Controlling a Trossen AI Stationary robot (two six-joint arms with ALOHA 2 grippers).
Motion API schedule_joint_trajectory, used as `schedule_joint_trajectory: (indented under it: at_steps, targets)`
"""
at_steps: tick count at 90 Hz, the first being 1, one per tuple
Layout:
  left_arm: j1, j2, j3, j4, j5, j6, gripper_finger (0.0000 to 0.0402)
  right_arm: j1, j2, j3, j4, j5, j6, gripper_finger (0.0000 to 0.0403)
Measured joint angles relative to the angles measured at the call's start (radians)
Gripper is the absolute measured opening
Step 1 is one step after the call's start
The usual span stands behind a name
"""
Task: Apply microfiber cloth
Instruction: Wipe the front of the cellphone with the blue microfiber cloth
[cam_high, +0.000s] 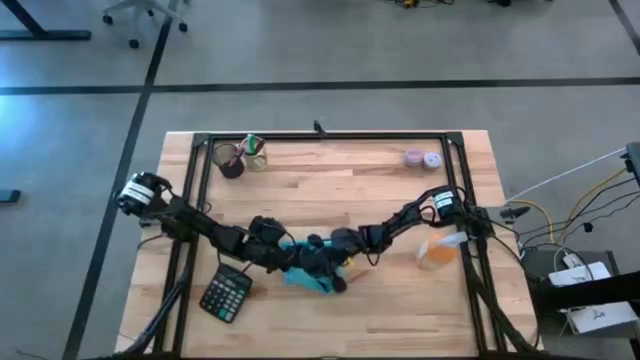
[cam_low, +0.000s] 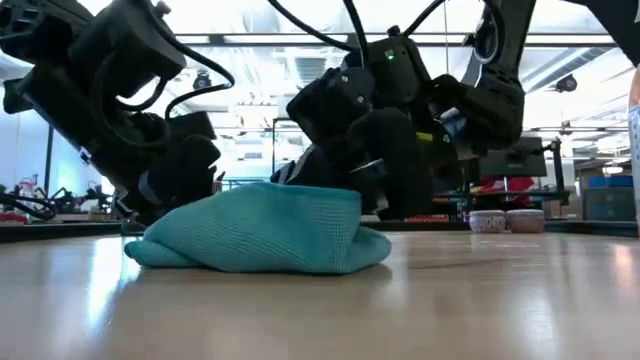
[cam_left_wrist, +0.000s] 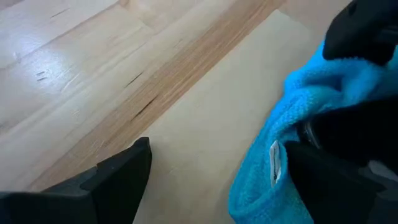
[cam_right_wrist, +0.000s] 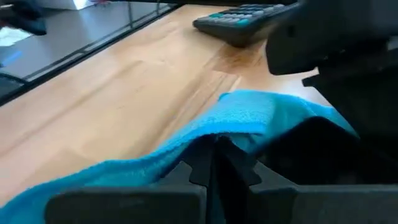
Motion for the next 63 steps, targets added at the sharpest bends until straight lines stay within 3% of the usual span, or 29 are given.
schedule_joint_trajectory:
  at_steps: [14, 31, 63]
  targets:
    - [0.000, 0.000, 0.000, 0.001, -0.001, 0.000, 0.0348, -0.003, 0.000, -0.001, 0.017, 0.123, 0.025, 0.0000]
    - [0.001, 0.000, 0.000, 0.001, -0.004, 0.000, 0.0348, -0.035, 0.000, 0.001, 0.017, 0.353, 0.117, 0.0000]
    - [0.002, 0.001, 0.000, -0.002, -0.013, 0.000, 0.0348, -0.026, 0.000, -0.002, 0.008, 0.601, 0.219, 0.0000]
